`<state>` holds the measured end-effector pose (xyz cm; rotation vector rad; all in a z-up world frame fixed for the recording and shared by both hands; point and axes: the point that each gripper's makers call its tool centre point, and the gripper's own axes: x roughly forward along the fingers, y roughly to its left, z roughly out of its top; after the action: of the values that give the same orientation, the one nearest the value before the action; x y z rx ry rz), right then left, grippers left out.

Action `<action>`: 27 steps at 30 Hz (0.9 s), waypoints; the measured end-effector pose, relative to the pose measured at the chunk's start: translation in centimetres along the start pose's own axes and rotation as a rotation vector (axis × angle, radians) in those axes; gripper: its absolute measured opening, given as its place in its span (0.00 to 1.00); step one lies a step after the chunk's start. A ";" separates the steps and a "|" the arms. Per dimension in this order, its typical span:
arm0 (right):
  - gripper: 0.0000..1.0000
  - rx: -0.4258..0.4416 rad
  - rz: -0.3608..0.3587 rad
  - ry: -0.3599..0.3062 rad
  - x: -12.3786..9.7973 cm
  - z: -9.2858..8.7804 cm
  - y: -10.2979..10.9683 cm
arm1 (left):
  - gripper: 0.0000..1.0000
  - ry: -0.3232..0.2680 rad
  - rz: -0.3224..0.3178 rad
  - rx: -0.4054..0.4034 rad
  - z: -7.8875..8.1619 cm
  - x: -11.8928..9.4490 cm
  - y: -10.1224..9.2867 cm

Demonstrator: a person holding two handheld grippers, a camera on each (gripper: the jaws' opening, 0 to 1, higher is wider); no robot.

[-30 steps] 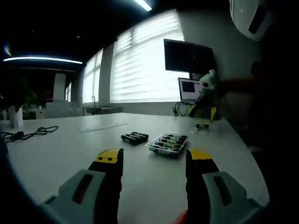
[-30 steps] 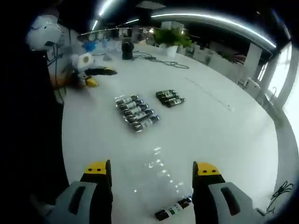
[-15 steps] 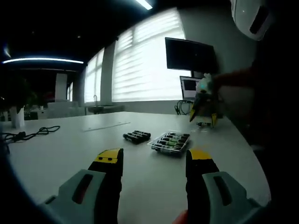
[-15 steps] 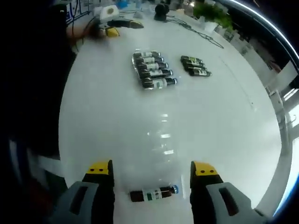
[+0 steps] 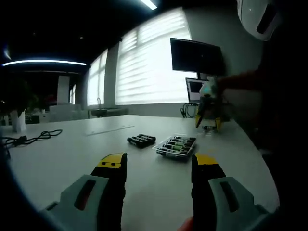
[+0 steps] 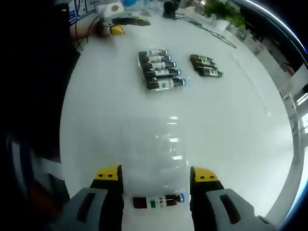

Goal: Grip medicine bottles put into box

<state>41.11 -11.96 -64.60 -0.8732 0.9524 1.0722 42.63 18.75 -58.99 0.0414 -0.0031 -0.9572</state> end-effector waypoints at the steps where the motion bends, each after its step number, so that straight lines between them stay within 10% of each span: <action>1: 0.51 0.000 0.002 -0.002 0.1 0.2 -0.2 | 0.47 0.000 0.000 0.000 0.0 0.0 0.0; 27: 0.57 -0.049 0.054 -0.004 1.4 4.1 -2.9 | 0.47 -0.008 -0.003 -0.005 0.1 -0.1 0.0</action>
<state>44.98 -8.50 -64.21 -0.8893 0.9543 1.1477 42.60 18.80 -58.88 0.0327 -0.0082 -0.9604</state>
